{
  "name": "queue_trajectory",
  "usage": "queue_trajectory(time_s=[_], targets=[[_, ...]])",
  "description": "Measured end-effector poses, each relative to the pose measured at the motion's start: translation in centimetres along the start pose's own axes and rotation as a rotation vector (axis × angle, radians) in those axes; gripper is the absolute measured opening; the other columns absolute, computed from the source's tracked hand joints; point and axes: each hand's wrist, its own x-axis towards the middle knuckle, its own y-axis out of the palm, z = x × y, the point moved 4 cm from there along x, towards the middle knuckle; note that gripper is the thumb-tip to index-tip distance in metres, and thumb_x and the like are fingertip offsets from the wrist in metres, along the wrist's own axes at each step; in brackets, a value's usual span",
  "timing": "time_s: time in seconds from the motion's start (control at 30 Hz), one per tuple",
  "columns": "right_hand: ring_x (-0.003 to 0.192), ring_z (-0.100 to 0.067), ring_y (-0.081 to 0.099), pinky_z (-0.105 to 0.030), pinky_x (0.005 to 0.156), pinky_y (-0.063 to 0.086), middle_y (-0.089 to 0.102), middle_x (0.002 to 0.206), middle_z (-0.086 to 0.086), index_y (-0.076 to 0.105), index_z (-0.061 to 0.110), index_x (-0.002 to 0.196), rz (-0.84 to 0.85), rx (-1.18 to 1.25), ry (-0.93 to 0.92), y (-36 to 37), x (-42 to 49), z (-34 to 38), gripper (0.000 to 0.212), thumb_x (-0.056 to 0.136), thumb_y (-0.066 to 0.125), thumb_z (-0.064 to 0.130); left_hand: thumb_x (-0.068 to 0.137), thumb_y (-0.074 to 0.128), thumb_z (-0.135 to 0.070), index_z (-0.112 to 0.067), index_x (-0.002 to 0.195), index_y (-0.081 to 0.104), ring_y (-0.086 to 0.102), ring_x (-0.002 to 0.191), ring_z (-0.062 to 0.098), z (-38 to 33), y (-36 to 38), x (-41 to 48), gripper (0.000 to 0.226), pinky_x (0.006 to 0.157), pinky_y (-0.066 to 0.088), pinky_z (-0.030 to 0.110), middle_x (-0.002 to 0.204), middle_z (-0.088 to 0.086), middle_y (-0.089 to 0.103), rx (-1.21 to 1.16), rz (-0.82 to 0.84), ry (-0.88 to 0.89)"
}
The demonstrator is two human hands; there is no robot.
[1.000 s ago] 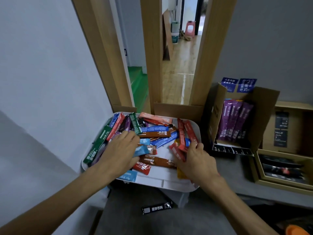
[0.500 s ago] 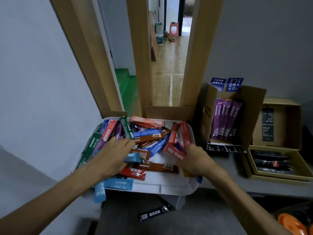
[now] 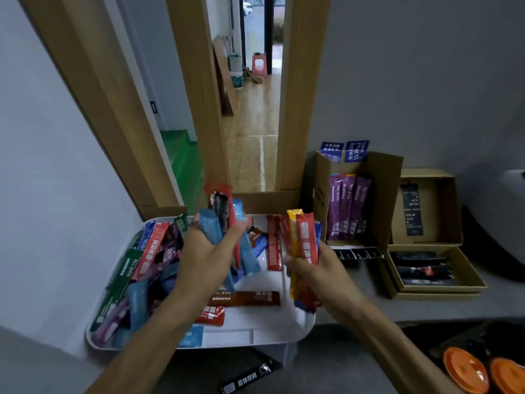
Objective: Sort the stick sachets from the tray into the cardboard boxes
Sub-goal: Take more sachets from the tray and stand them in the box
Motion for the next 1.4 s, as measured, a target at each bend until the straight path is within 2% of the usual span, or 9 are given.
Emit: queue_trajectory(time_s=[0.13, 0.3, 0.47, 0.53, 0.77, 0.93, 1.07, 1.3, 1.4], targets=[[0.099, -0.015, 0.072, -0.025, 0.078, 0.058, 0.072, 0.105, -0.002, 0.061, 0.019, 0.117, 0.052, 0.066, -0.223, -0.4, -0.6, 1.4, 0.029, 0.09, 0.066, 0.027, 0.091, 0.068, -0.019, -0.024, 0.089, 0.073, 0.074, 0.085, 0.02, -1.3, 5.7, -1.0, 0.008, 0.078, 0.06, 0.041, 0.087, 0.008, 0.075, -0.163, 0.099, 0.002], [0.1, -0.011, 0.071, -0.021, 0.077, 0.057, 0.071, 0.104, 0.009, 0.055, 0.029, 0.121, 0.17, 0.075, -0.2, -4.4, -0.8, 0.7, 0.043, 0.086, 0.074, 0.014, 0.084, 0.066, -0.029, -0.05, 0.088, 0.075, 0.074, 0.094, 0.02, -1.3, 11.5, -2.9, 0.023, 0.083, 0.058, 0.043, 0.095, 0.001, 0.077, -0.353, 0.233, -0.075], [0.101, -0.023, 0.072, -0.032, 0.084, 0.058, 0.073, 0.108, -0.005, 0.056, 0.013, 0.125, 0.213, 0.109, -0.233, -9.2, -1.2, -0.6, 0.051, 0.081, 0.078, -0.002, 0.09, 0.047, -0.06, -0.048, 0.138, 0.047, 0.062, 0.118, 0.004, -0.8, 16.6, -3.6, 0.049, 0.084, 0.056, 0.023, 0.129, -0.018, 0.061, -0.254, 0.37, 0.09], [0.102, -0.024, 0.072, -0.033, 0.085, 0.058, 0.072, 0.112, -0.007, 0.054, 0.015, 0.128, 0.192, 0.125, -0.252, -10.6, -0.9, -1.3, 0.054, 0.082, 0.076, -0.002, 0.094, 0.037, -0.064, -0.041, 0.145, 0.039, 0.058, 0.123, 0.008, -0.6, 18.6, -3.5, 0.056, 0.09, 0.056, 0.028, 0.135, -0.015, 0.056, -0.182, 0.336, 0.202], [0.093, -0.034, 0.07, -0.06, 0.083, 0.056, 0.071, 0.103, -0.011, 0.062, 0.029, 0.113, -0.185, 0.175, -0.285, -12.0, -0.2, -5.5, 0.038, 0.083, 0.072, 0.008, 0.1, 0.041, -0.047, -0.029, 0.117, 0.056, 0.067, 0.102, 0.007, 2.2, 22.0, -3.8, 0.028, 0.077, 0.053, 0.014, 0.107, -0.022, 0.067, -0.106, -0.037, 0.256], [0.096, -0.025, 0.071, -0.048, 0.087, 0.058, 0.072, 0.105, -0.005, 0.06, 0.024, 0.119, -0.105, 0.126, -0.306, -12.8, 0.1, -4.9, 0.038, 0.088, 0.069, 0.004, 0.103, 0.03, -0.026, -0.018, 0.13, 0.055, 0.061, 0.118, 0.009, 2.3, 22.6, -3.1, 0.037, 0.089, 0.052, 0.019, 0.124, -0.011, 0.064, -0.173, 0.025, 0.271], [0.111, -0.011, 0.067, -0.025, 0.094, 0.054, 0.071, 0.116, 0.008, 0.056, 0.018, 0.128, -0.007, 0.132, -0.295, -13.4, 0.0, -4.5, 0.043, 0.091, 0.066, -0.001, 0.104, 0.024, -0.033, -0.016, 0.132, 0.058, 0.058, 0.126, 0.014, 2.2, 22.8, -2.0, 0.047, 0.103, 0.048, 0.028, 0.129, -0.003, 0.065, -0.189, 0.059, 0.216], [0.091, -0.025, 0.074, -0.032, 0.076, 0.06, 0.076, 0.096, -0.006, 0.063, 0.015, 0.109, -0.121, 0.219, -0.145, -14.1, 0.6, -4.8, 0.033, 0.084, 0.073, -0.004, 0.104, 0.037, -0.041, -0.018, 0.114, 0.07, 0.067, 0.109, 0.025, 1.4, 23.2, -1.4, 0.041, 0.097, 0.053, 0.053, 0.114, 0.005, 0.071, -0.29, 0.064, 0.122], [0.087, -0.021, 0.074, -0.031, 0.073, 0.06, 0.075, 0.095, -0.008, 0.062, 0.017, 0.108, -0.185, 0.25, -0.075, -15.0, -0.2, -5.0, 0.033, 0.083, 0.075, 0.001, 0.096, 0.049, -0.051, -0.033, 0.101, 0.073, 0.066, 0.093, 0.032, -0.9, 22.3, -0.5, 0.03, 0.077, 0.058, 0.048, 0.102, 0.012, 0.068, -0.206, -0.019, 0.209]])
